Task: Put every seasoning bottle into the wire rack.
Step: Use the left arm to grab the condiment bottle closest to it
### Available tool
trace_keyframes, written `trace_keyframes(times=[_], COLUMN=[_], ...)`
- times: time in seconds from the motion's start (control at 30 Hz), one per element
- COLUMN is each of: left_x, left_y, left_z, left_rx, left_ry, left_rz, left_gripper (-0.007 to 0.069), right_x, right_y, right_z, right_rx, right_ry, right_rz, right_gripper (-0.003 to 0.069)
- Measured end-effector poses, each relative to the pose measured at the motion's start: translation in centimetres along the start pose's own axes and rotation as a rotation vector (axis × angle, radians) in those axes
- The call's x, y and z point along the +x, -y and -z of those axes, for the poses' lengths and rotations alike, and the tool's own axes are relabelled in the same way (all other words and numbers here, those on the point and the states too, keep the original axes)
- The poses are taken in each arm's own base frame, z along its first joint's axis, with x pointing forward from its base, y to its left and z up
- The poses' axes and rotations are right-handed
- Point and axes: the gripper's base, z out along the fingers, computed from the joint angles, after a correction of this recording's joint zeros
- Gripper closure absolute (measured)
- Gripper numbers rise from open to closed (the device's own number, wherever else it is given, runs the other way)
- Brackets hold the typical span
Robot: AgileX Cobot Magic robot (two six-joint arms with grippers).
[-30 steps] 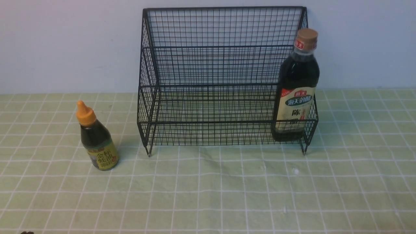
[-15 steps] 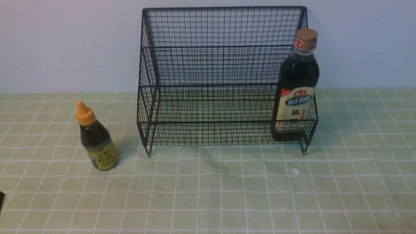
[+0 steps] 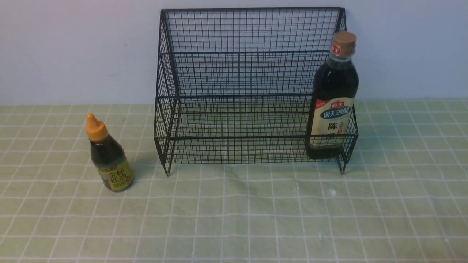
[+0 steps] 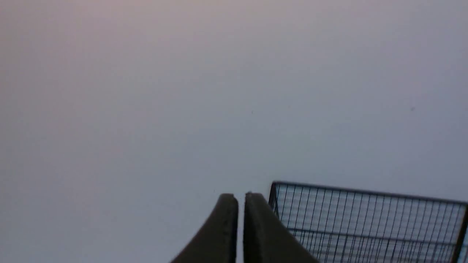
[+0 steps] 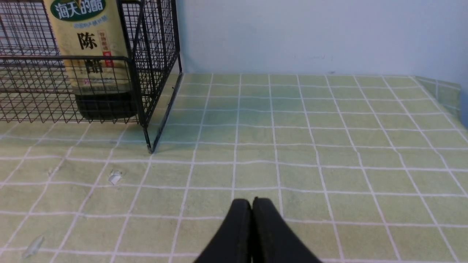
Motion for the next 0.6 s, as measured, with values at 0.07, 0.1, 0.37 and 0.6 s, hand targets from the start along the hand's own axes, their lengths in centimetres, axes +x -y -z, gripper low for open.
trace_keyframes(times=[0.07, 0.1, 0.37, 0.6], left_x=[0.6, 0.8, 5.3, 11.2], left_y=[0.0, 0.0, -0.5, -1.3], left_z=[-2.3, -3.6, -10.3, -13.5], left_rx=[-0.010, -0.015, -0.032, -0.027], left_ry=[-0.080, -0.118, -0.267, -0.358], left_rz=[-0.011, -0.014, -0.046, -0.077], left_gripper=[0.0562, 0.0529, 0.0242, 0.0136], right_x=[0.0, 0.0, 0.0, 0.0], right_y=[0.0, 0.0, 0.0, 0.0], right_z=[0.0, 0.0, 0.0, 0.0], right_rx=[0.000, 0.000, 0.000, 0.000], right_ry=[0.000, 0.000, 0.000, 0.000], right_rz=[0.000, 0.001, 0.003, 0.003], right_gripper=[0.0672, 0.0672, 0.0672, 0.0673])
